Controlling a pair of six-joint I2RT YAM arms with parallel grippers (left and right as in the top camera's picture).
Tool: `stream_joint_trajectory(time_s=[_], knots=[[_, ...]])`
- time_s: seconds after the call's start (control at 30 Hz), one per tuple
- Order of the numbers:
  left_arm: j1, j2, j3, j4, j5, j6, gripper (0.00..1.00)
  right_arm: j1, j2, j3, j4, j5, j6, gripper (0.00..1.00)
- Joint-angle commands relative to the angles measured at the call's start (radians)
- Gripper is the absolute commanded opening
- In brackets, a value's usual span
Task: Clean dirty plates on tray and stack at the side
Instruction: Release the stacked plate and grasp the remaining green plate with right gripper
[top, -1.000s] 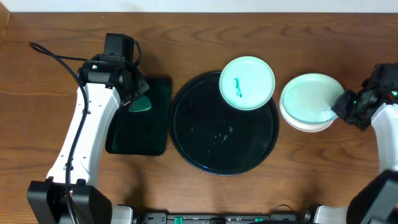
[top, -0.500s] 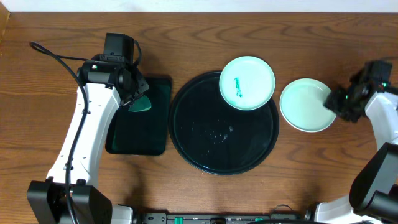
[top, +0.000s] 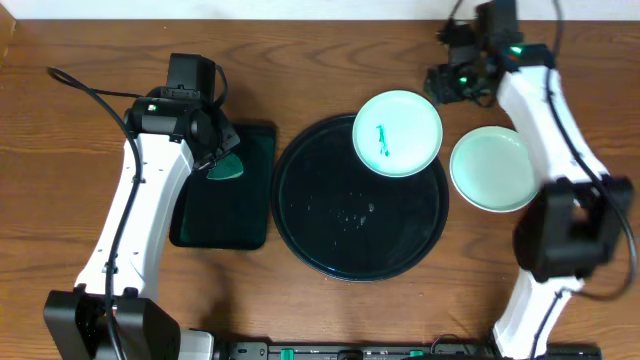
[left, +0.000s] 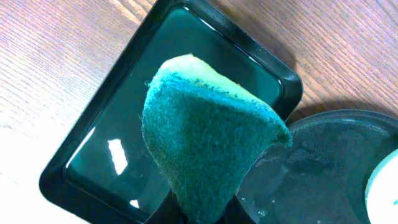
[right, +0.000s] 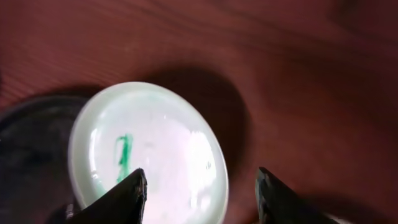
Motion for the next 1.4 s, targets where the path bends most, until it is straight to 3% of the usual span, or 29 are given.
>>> stream_joint_trajectory(time_s=[0.0, 0.17, 0.27, 0.37, 0.7, 0.97, 1.13, 1.37], knots=[[0.003, 0.005, -0.008, 0.0, -0.012, -0.008, 0.07, -0.004, 0.119, 0.079, -0.026, 0.023, -0.126, 0.53], [0.003, 0.005, -0.008, 0.0, -0.012, -0.008, 0.07, -0.015, 0.204, 0.086, -0.053, 0.013, -0.16, 0.43], [0.003, 0.005, -0.008, 0.0, -0.012, -0.008, 0.07, -0.014, 0.23, 0.086, -0.091, 0.009, -0.159, 0.27], [0.003, 0.005, -0.008, -0.003, -0.012, -0.008, 0.07, -0.011, 0.233, 0.085, -0.119, 0.01, -0.152, 0.01], [0.003, 0.005, -0.008, -0.004, -0.011, -0.008, 0.07, 0.013, 0.06, 0.09, -0.219, -0.038, 0.002, 0.01], [-0.003, 0.005, -0.017, -0.064, 0.003, 0.01, 0.07, 0.153, 0.035, 0.053, -0.436, -0.068, 0.144, 0.01], [-0.054, 0.005, -0.053, -0.067, 0.046, 0.044, 0.07, 0.264, 0.036, -0.136, -0.343, -0.068, 0.181, 0.01], [-0.147, 0.006, -0.058, -0.05, 0.081, 0.117, 0.07, 0.287, 0.036, -0.27, -0.199, -0.069, 0.181, 0.01]])
